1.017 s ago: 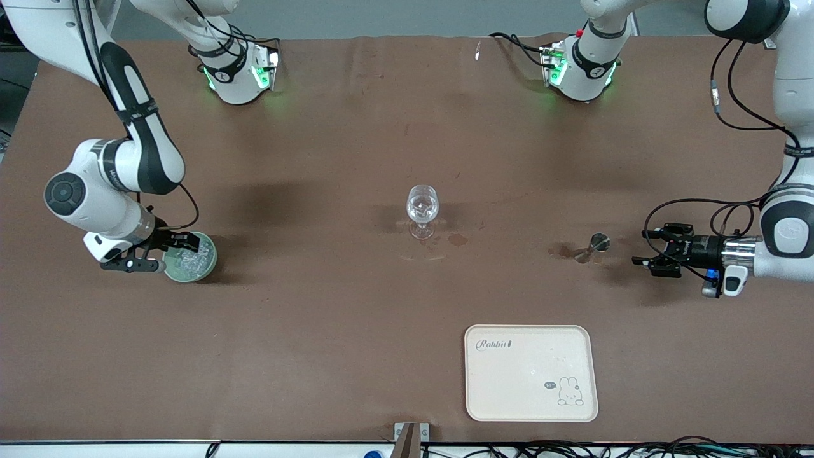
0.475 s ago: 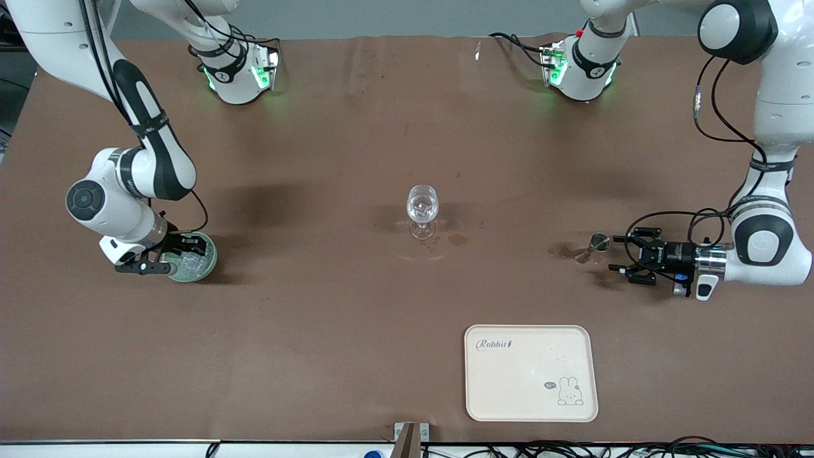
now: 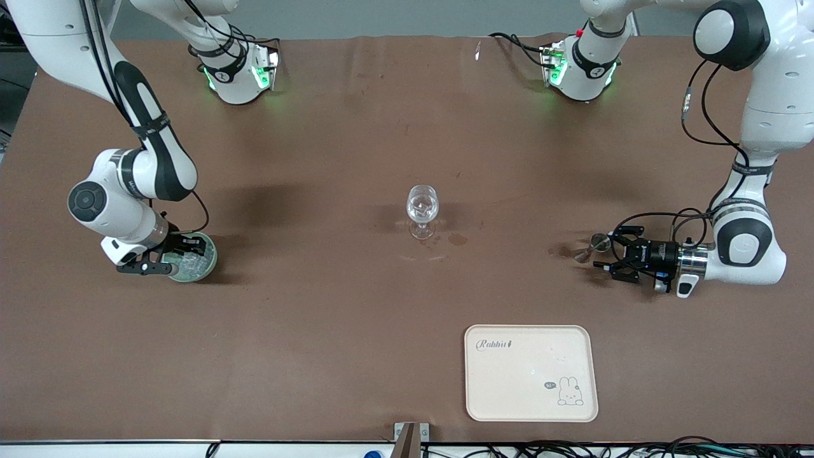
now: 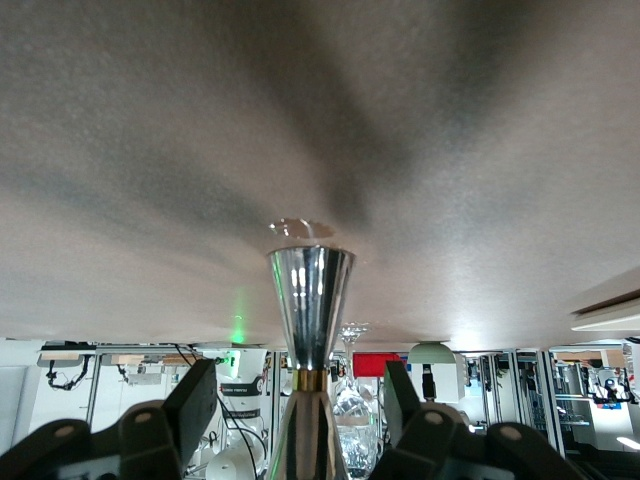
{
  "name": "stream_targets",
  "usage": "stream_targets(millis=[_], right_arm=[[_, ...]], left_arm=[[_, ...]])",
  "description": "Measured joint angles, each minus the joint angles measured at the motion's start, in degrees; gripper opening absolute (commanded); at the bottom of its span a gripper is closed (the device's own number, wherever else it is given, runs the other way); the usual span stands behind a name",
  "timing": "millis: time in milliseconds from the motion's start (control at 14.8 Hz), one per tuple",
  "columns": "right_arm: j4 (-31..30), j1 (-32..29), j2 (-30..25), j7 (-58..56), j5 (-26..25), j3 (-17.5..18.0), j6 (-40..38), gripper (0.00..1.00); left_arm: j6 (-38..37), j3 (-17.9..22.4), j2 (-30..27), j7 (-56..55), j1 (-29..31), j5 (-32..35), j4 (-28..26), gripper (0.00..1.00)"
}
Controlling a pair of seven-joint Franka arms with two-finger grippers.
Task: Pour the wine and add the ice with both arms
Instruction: 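Lift the ice cube with the right gripper while the left gripper lifts the jigger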
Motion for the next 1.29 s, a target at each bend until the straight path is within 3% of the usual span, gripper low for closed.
stream_targets(millis=[271, 475, 610, 814, 1085, 1288], right_arm=[[0.2, 0.0, -0.2, 0.8, 0.0, 0.0, 0.0, 0.15], [0.9, 0.0, -1.1, 0.9, 0.0, 0.0, -0.6, 0.11], [2.6, 0.0, -2.7, 1.0, 0.0, 0.1, -4.6, 0.11], [8.2, 0.4, -6.7, 1.0, 0.0, 0.2, -14.3, 0.11], [17.6, 1.2, -12.3, 1.0, -0.1, 0.3, -27.2, 0.10], [24.4, 1.4, -15.1, 1.0, -0.3, 0.3, -37.3, 0.09]], left_arm=[[-0.4, -0.4, 0.9, -0.4, 0.0, -1.2, -0.1, 0.58], [-0.4, -0.8, 1.2, -1.9, 0.0, -1.6, -0.1, 0.48], [-0.4, -0.9, 1.2, -2.1, 0.0, -1.6, -0.1, 0.35], [-0.5, -0.9, 1.2, -2.1, 0.0, -1.6, -0.2, 0.01], [-0.8, -1.4, 1.2, -2.1, 0.0, -1.8, 0.0, 0.00], [-3.1, -4.7, 0.7, -2.5, 0.3, -2.0, 0.7, 0.00]])
